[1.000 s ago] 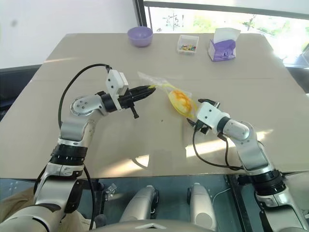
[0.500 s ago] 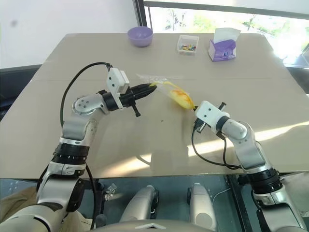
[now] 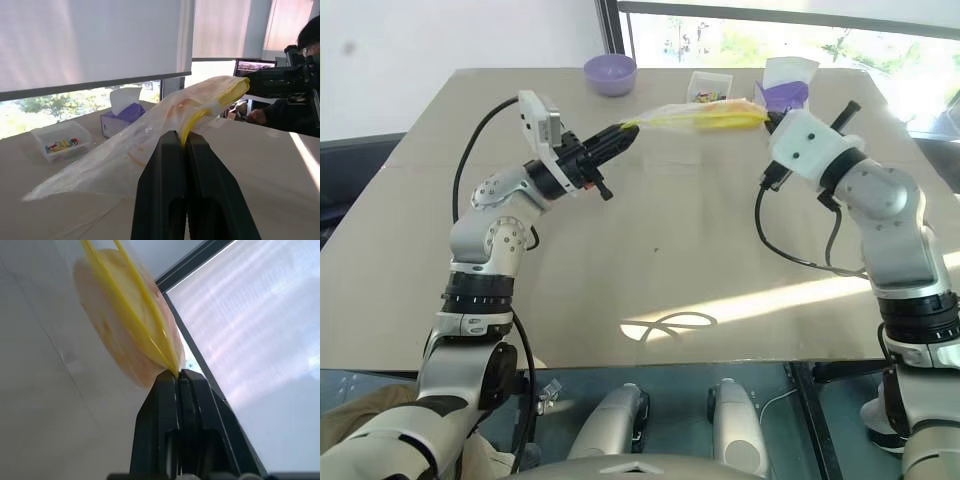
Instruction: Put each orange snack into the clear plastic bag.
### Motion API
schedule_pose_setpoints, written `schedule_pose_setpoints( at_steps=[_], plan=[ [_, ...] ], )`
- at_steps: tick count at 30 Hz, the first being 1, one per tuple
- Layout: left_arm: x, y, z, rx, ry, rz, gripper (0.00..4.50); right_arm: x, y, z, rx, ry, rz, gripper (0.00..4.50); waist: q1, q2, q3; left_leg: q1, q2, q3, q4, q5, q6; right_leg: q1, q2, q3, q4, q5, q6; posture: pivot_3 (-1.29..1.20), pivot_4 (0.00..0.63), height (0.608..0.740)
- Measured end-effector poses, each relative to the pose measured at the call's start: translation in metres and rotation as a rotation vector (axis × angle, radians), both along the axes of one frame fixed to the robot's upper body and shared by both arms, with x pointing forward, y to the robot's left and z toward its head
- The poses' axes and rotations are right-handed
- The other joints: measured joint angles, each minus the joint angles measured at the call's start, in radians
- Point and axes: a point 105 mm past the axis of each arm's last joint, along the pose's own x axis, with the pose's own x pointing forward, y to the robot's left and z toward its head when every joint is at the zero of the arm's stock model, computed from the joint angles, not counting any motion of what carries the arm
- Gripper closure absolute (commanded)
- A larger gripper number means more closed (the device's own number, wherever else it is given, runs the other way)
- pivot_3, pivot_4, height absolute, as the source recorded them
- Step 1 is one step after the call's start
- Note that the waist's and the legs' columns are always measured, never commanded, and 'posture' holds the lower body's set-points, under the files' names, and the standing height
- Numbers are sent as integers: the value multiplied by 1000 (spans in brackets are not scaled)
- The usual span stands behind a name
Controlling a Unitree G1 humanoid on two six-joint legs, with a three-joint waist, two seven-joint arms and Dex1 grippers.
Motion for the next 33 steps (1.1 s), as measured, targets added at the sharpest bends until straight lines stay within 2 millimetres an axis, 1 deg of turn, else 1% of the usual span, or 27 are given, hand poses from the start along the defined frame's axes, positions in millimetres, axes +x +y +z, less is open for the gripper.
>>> schedule_pose_setpoints(
  at_steps=[4,7,8,10,11,12,13,15,16,17,18,20,21,22,25,27,28,30,33],
  plan=[
    [-8,-4,-8,-5,43,-59,4500,-9,1,-30,-62,191,58,4479,0,0,0,-1,0,0,0,0,1,0,0,0,-1,0,0,0,150,666],
    [-5,-6,0,-28,37,-54,4500,-20,5,-37,-69,308,127,4479,2,0,0,-1,0,-1,0,0,1,0,0,-1,0,0,0,0,150,666],
    [-7,-8,3,-28,29,-73,4500,-27,6,-39,-82,353,159,4479,2,0,0,0,0,-1,0,0,1,0,0,-1,-1,0,0,0,150,666],
    [-18,-12,8,-37,23,-149,4500,-40,8,-45,-105,444,223,4479,0,0,0,-1,1,-1,0,-1,1,0,0,-1,-2,0,0,0,150,666],
    [-21,-14,10,-45,20,-169,4500,-42,9,-44,-84,464,244,4479,-3,0,0,-1,1,0,0,-1,1,0,0,0,-2,0,1,0,150,666],
    [-19,-14,9,-35,15,-154,4500,-39,9,-41,-66,464,243,4479,-4,0,0,1,1,1,0,-1,1,0,0,2,-1,0,1,0,150,666],
    [-20,-12,5,0,18,-157,4500,-34,4,-31,-45,448,227,4479,-4,0,0,1,0,2,0,-1,1,0,0,2,-1,0,1,0,150,666],
    [-28,-11,-2,46,26,-197,4500,-33,-2,-22,-33,434,214,4479,-2,0,0,1,1,2,0,-1,1,0,0,1,0,0,0,0,150,666],
    [-31,-11,-3,38,36,-217,4500,-33,-3,-18,-21,431,214,4479,-1,0,0,1,1,1,0,-1,1,0,0,1,-1,0,0,0,150,666],
    [-32,-18,-2,21,34,-220,4500,-31,-4,-15,-12,426,210,4479,3,0,0,1,1,1,0,-1,1,0,0,1,-1,0,1,0,150,666],
    [-29,-19,-3,37,21,-196,4500,-31,-5,-15,-19,423,207,4479,7,-1,1,1,1,1,0,-1,1,1,0,1,-2,0,1,0,150,666],
    [-25,-14,-12,130,15,-166,4500,-26,-12,-20,-72,418,163,4479,8,-1,1,1,0,2,0,-1,1,1,-1,1,-2,0,1,0,150,666],
    [-26,-13,-16,132,26,-166,4500,-23,-19,-22,-93,420,125,4479,8,0,1,1,0,2,0,-1,1,0,-1,2,-2,0,1,0,150,666],
    [-26,-16,-20,133,36,-167,4500,-21,-23,-24,-110,418,106,4479,8,0,1,0,0,2,0,-1,2,0,-1,2,-2,0,1,0,150,666],
    [-23,-21,-26,165,27,-149,4500,-21,-21,-29,-164,416,104,4479,8,-1,1,0,0,2,0,-1,2,0,-1,1,-2,0,1,0,150,666],
    [-23,-23,-26,171,18,-151,4500,-20,-23,-28,-171,413,98,4479,6,-1,1,0,0,2,0,-1,2,0,-1,1,-2,0,1,0,150,666],
    [-19,-23,-28,199,-4,-126,4500,-17,-27,-27,-178,406,84,4479,6,-1,1,0,0,2,0,-1,2,0,-1,1,-2,0,1,0,150,666],
    [-12,-19,-36,260,-22,-92,4500,-15,-29,-22,-193,379,79,4479,4,-1,1,1,0,3,0,-1,2,0,-1,2,-1,0,1,0,150,666],
    [-8,-23,-39,258,-35,-81,4500,-9,-33,-20,-205,330,51,4479,5,-1,1,0,0,2,0,-1,2,0,-1,1,-2,0,1,0,150,666]
  ],
)
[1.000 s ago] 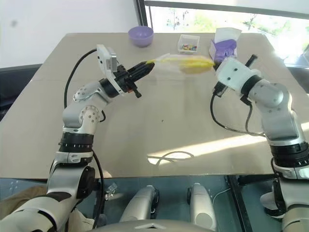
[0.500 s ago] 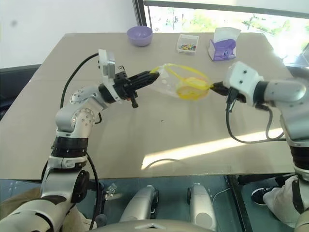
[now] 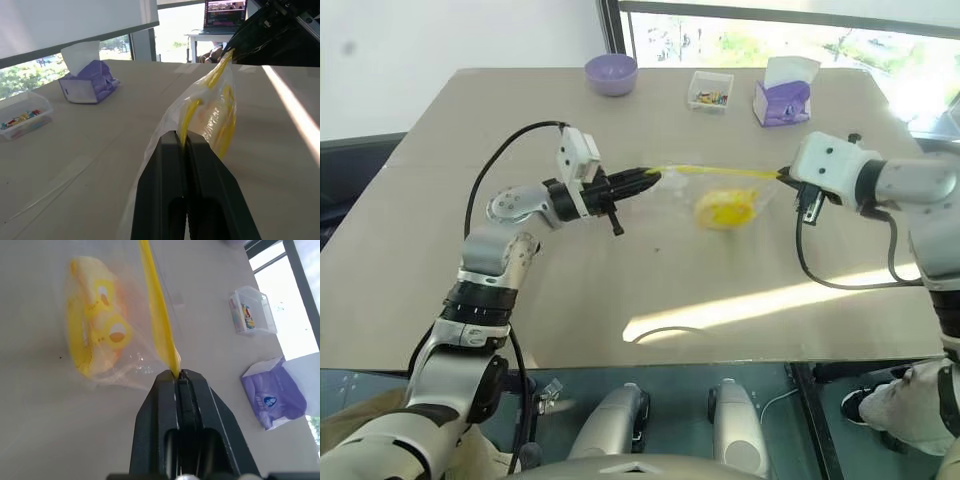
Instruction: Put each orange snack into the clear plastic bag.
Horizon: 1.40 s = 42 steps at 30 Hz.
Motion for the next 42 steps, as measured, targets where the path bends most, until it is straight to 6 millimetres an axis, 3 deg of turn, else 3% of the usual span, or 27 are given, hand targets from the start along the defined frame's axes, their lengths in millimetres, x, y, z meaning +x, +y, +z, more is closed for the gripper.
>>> schedule_pose_setpoints(
  at_steps=[4,7,9,14,16,18,20,23,29,33,40,42],
  plan=[
    [19,-8,20,24,-218,106,4500,18,-5,22,-9,-201,-70,4479,6,0,0,0,-1,0,0,0,0,0,0,0,0,0,0,0,150,666],
    [16,-9,31,51,-368,109,4500,16,-7,25,-4,-262,-85,4479,6,0,0,-1,-1,1,-1,0,0,-1,0,0,-1,0,0,0,150,666],
    [8,-7,13,109,-412,85,4500,8,-6,3,12,-231,-89,4479,6,0,-1,-1,0,1,-2,0,0,0,0,0,-4,0,0,0,150,666],
    [-11,5,-61,260,-330,32,4500,-20,6,-84,102,15,-126,4479,5,1,-1,-3,-1,0,0,-2,3,-2,0,0,-4,0,1,0,150,666],
    [-17,10,-75,290,-316,27,4500,-33,13,-114,144,106,-130,4479,6,1,-1,-2,-1,0,1,-2,3,-1,0,0,-2,0,1,0,150,666],
    [-19,11,-78,294,-314,26,4500,-37,16,-125,158,128,-137,3921,7,1,-1,-2,-1,0,2,-2,3,0,0,1,0,0,1,0,150,666],
    [-21,10,-77,290,-320,23,4500,-35,14,-122,163,93,-159,3390,7,1,-1,0,-1,1,3,-2,3,0,0,1,1,0,1,0,150,666],
    [-27,9,-78,277,-323,14,4500,-37,12,-108,196,44,-162,1811,7,1,-1,1,0,0,2,-2,3,0,1,1,3,0,1,0,150,666],
    [-32,9,-79,255,-316,11,4500,-58,30,-81,236,55,-19,1811,0,1,-1,2,0,1,2,-2,3,1,1,2,2,0,1,0,150,666],
    [-31,7,-79,247,-311,11,4500,-57,74,-44,290,-32,140,1811,-5,0,-1,2,1,0,2,-2,3,1,2,1,3,0,1,0,150,666],
    [-27,8,-83,240,-278,27,4500,-56,114,-60,312,34,238,1811,1,0,-1,1,-1,0,2,-2,3,1,0,1,2,0,1,0,150,666],
    [-24,8,-83,233,-269,35,4500,-51,117,-62,307,34,239,2327,1,0,-1,1,-1,0,2,-2,3,1,0,1,2,0,1,0,150,666]
  ],
)
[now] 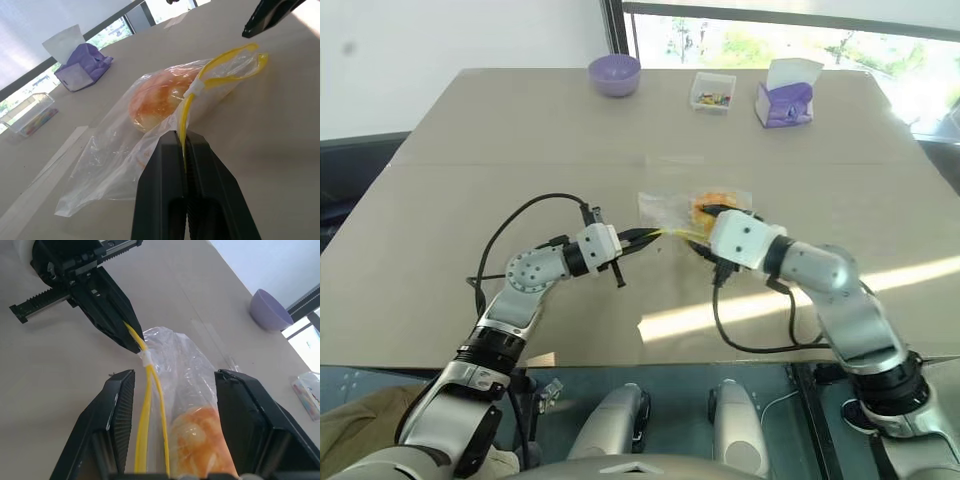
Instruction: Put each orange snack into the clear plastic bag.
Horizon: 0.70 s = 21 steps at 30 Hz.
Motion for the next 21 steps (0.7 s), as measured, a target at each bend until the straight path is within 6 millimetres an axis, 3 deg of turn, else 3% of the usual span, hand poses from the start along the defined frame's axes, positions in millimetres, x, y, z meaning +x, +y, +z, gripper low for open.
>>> schedule_pose_setpoints(
  at_steps=[5,11,15,21],
  plan=[
    [7,-5,8,-39,16,9,4500,11,20,-9,-45,-20,39,2327,-5,0,0,0,1,0,0,0,0,-1,1,0,1,0,0,0,150,666],
    [10,-6,9,-44,28,22,4500,24,16,-26,-86,-28,21,2327,-5,0,0,0,0,0,0,0,0,-1,1,0,0,0,0,0,150,666],
    [10,-6,9,-45,33,27,4500,28,17,-24,-94,-58,12,2327,-6,0,0,0,0,0,0,0,0,-1,1,0,1,0,0,0,150,666],
    [9,-8,13,-46,17,21,4500,33,30,-7,-82,-119,26,2327,-6,0,0,0,0,0,0,0,0,-1,1,0,1,0,0,0,150,666]
  ],
)
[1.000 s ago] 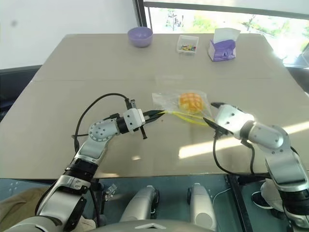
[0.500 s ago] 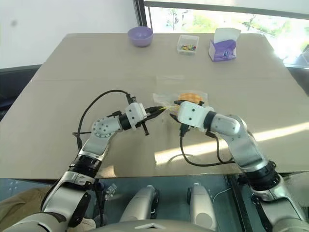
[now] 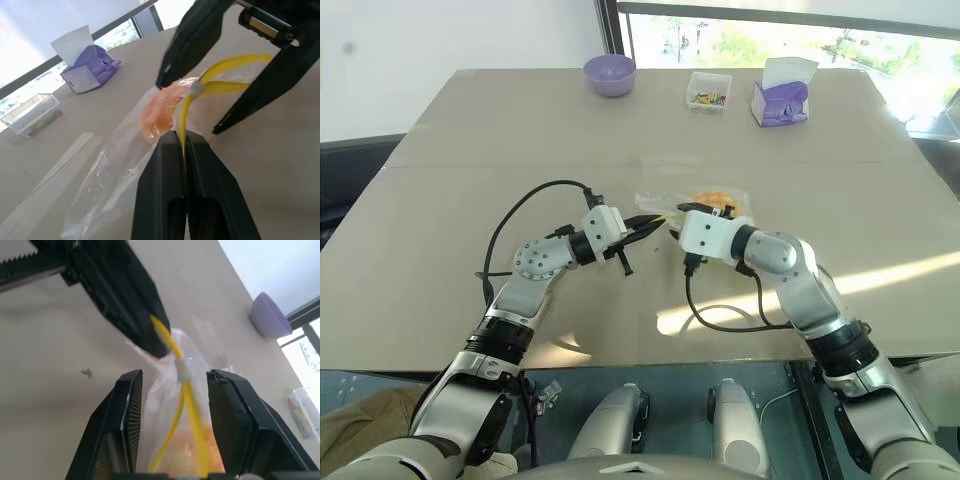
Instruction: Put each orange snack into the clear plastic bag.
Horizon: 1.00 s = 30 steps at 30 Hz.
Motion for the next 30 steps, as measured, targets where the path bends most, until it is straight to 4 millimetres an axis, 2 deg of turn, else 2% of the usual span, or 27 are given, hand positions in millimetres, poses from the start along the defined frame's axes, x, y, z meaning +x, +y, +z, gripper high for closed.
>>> schedule_pose_setpoints(
  at_steps=[14,15,16,17,18,27,30],
  plan=[
    [0,2,0,14,2,8,4500,4,1,-2,-17,0,-9,2327,0,0,0,0,0,0,0,0,0,0,0,0,0,0,0,0,150,666],
    [0,2,0,15,2,9,4500,4,0,-2,-19,0,-8,2846,0,0,0,0,0,0,0,0,0,0,0,0,0,0,0,0,150,666],
    [0,2,0,15,2,9,4500,4,0,-2,-20,1,-9,3099,0,0,0,0,0,0,0,0,0,0,0,0,0,0,0,0,150,666],
    [0,2,0,16,2,9,4500,4,0,-2,-24,0,-10,3599,0,0,0,0,0,0,0,0,0,0,0,0,0,0,0,0,150,666],
    [0,2,1,17,1,9,4500,4,-1,-2,-29,0,-11,3774,0,0,0,0,0,0,0,0,0,0,0,0,0,0,0,0,150,666],
    [-1,4,2,26,-5,9,4500,4,-8,-3,-56,-6,-16,3774,0,0,0,0,0,0,0,0,0,0,0,0,0,0,0,0,150,666],
    [-1,5,0,29,-1,12,4500,-5,-8,0,-67,-16,1,3774,1,0,0,0,0,0,0,0,0,0,0,0,0,0,0,0,150,666]
  ],
)
